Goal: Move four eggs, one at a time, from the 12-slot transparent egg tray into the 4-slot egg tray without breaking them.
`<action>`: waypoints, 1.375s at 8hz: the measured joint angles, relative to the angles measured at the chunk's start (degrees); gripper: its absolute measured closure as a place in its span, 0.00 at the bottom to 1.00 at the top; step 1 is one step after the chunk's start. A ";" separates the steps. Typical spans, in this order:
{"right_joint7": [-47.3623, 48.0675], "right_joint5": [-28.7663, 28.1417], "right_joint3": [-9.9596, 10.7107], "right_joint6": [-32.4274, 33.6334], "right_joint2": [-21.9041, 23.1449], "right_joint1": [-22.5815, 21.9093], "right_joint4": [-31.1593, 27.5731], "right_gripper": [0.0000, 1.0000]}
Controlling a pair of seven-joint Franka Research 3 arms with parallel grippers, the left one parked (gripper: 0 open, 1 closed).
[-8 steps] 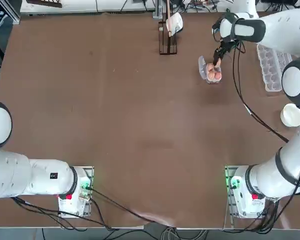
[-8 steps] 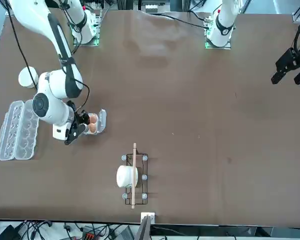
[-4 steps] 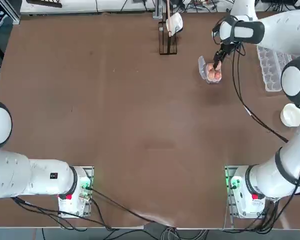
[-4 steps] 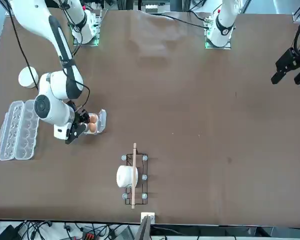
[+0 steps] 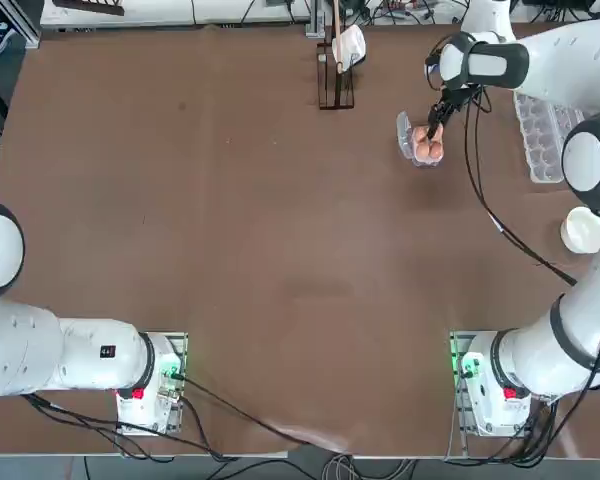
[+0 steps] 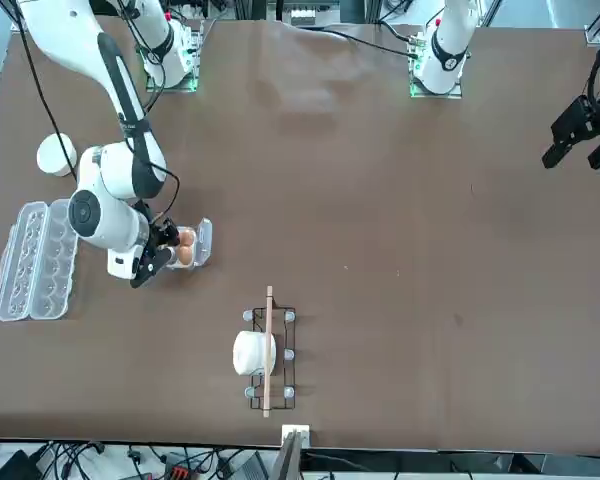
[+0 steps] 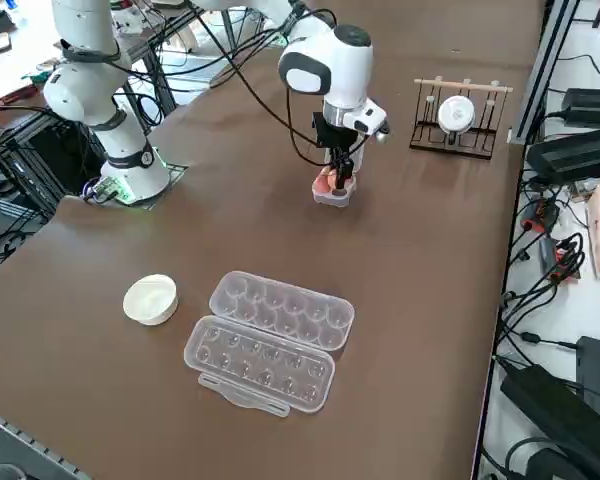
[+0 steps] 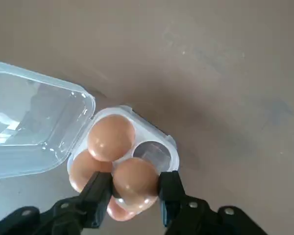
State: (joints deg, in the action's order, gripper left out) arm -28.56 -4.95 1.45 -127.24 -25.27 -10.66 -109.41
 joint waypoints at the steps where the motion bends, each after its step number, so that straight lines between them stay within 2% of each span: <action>1: 0.00 0.00 0.01 -0.02 -0.03 0.00 0.00 0.44; 2: 0.00 0.00 0.03 -0.05 -0.08 0.00 0.00 0.43; 3: 0.00 0.00 0.08 -0.05 -0.19 0.03 0.00 0.30; 4: 0.00 0.00 0.17 -0.05 -0.39 0.16 0.00 0.11; 5: -0.01 0.00 0.24 -0.13 -0.52 0.34 0.00 0.00; 8: -0.01 0.00 0.29 -0.52 0.41 0.45 0.76 0.00; 11: 0.14 0.00 0.56 1.26 6.51 0.48 1.89 0.00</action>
State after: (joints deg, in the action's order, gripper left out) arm -28.42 -4.95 2.02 -125.98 -18.75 -10.18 -107.52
